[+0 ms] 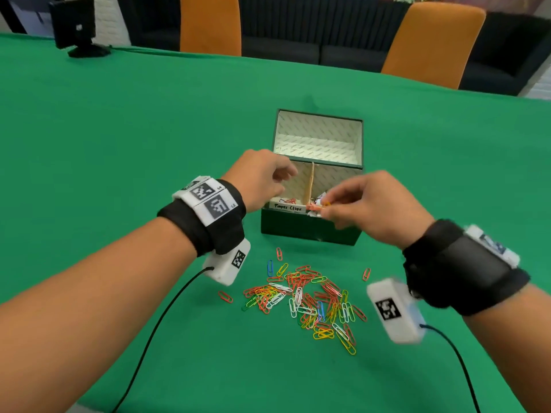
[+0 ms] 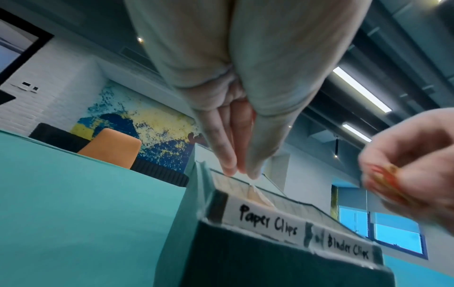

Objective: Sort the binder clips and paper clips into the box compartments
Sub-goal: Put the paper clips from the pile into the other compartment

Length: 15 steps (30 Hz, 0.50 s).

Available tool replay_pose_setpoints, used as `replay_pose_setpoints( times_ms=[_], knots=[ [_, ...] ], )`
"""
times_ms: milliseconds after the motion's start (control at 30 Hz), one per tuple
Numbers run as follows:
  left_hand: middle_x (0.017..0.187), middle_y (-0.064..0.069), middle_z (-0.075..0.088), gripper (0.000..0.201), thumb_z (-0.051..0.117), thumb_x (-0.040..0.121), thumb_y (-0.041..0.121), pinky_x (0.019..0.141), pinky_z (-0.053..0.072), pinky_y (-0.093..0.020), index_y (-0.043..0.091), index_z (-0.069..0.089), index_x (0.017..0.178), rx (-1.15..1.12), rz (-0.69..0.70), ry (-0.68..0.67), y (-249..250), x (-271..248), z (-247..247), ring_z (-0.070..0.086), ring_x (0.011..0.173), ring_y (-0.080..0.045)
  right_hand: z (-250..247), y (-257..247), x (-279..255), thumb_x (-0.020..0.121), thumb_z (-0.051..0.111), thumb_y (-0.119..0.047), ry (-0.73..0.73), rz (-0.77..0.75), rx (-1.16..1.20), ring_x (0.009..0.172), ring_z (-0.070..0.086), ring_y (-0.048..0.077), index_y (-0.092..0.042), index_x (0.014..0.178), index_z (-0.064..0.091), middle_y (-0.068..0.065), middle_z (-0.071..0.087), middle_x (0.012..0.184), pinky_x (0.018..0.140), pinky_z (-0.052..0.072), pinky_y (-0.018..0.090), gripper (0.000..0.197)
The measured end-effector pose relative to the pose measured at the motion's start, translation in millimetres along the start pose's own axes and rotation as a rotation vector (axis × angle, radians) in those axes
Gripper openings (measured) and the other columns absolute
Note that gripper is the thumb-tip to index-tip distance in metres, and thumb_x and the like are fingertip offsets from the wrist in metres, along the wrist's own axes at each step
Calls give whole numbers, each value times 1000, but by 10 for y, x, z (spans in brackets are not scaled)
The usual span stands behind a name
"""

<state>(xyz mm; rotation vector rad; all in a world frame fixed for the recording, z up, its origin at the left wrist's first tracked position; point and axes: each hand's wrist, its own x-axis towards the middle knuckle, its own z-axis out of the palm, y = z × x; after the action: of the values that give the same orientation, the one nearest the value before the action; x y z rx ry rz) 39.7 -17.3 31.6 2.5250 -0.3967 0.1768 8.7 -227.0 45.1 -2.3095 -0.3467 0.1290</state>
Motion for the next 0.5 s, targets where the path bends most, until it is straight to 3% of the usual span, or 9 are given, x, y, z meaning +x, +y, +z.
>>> replay_pose_setpoints(
  times_ms=[133,233,333,500],
  knots=[
    [89,6,71,28,63,80,5,83,52,-24,23,71,100,-13,-41,99,-64,-177,-89,66,81,-10,-22,-250,323,77,79,-15,80,-48,-8,60,69,13,-15,80,75,4,73,69,66,58,31,5],
    [81,10,68,20,63,81,14,75,48,-23,26,70,95,31,-77,54,-113,-339,-80,63,72,-12,113,-328,525,79,78,-15,78,-40,-38,67,72,19,-10,83,74,10,74,74,65,59,30,7],
    [78,7,67,14,64,82,21,70,44,-25,27,70,93,83,-114,-43,-196,-519,-5,58,69,-13,325,-318,627,78,78,-18,16,-19,-190,61,67,15,-16,81,74,2,70,67,60,52,23,4],
    [73,7,64,9,64,84,26,64,35,-24,29,68,92,138,-179,-251,-344,-739,126,51,63,-7,453,-259,692,81,74,-10,-19,-20,-365,86,67,17,-17,97,76,3,74,94,84,53,28,17]
  ],
)
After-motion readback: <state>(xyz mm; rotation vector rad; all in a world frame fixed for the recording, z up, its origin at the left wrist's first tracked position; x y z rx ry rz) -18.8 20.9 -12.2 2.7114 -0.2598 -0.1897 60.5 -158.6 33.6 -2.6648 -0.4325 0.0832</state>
